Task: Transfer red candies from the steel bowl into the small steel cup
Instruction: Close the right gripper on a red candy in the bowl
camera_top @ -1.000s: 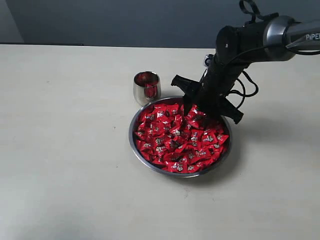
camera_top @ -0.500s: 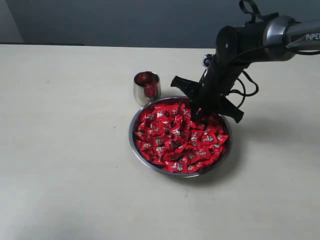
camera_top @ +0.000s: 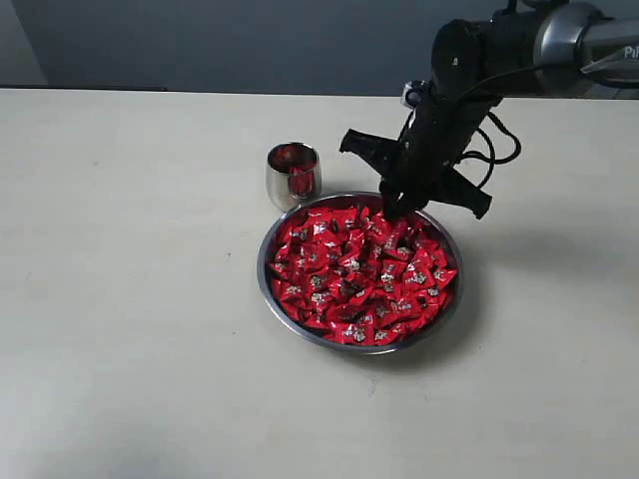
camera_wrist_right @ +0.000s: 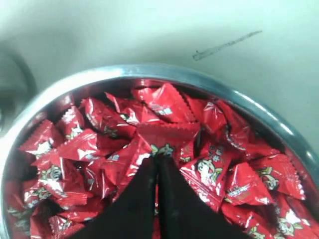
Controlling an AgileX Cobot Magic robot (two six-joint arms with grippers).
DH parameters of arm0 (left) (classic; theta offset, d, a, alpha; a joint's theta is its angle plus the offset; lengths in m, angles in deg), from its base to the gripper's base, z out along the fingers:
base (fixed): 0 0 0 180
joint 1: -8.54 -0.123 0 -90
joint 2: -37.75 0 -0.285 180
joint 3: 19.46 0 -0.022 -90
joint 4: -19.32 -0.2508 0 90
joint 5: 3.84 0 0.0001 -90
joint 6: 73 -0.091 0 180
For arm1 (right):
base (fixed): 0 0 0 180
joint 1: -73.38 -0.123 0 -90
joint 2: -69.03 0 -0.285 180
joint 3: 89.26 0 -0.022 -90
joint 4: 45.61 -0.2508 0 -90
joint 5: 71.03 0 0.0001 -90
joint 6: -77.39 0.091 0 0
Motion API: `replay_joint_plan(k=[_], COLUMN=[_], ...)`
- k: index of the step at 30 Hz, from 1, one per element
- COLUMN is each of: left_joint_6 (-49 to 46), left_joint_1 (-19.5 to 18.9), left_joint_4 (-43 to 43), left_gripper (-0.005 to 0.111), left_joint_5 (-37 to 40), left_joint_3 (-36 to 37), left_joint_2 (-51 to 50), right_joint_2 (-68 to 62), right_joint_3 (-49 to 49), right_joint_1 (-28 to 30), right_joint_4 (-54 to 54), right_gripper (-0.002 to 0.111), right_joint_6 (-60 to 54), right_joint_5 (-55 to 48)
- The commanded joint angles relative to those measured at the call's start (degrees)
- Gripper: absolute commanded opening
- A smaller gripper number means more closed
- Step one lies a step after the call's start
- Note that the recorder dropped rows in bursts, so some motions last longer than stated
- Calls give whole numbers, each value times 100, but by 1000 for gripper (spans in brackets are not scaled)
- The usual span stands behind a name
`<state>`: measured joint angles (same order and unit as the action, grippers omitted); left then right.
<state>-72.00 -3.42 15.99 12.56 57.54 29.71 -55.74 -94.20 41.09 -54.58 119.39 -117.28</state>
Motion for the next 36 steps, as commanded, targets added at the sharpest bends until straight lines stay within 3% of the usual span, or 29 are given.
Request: replay_joint_plan(k=[1,24,27,33,36], left_joint_6=[15,15,15,15,15], left_joint_1=[31,31,31,31,31], left_joint_4=[-33,-33,-33,-33,-33], left_gripper=[0,0,0,0,0], left_joint_5=[-10,-10,-10,-10,-10], left_joint_3=[22,22,22,22,22], left_joint_2=[26,26,26,26,26], right_joint_2=[66,15,-51,-183,-214], right_joint_3=[-253,-396,-396,-396,-396], right_joint_1=[24,24,24,24,24], right_joint_4=[184,249,88,-327,-447], right_gripper=[3,3,11,44,46], right_joint_6=[-48,-154,-264,-415,-405], right_joint_5=[-279,-647,-670,-506,-431])
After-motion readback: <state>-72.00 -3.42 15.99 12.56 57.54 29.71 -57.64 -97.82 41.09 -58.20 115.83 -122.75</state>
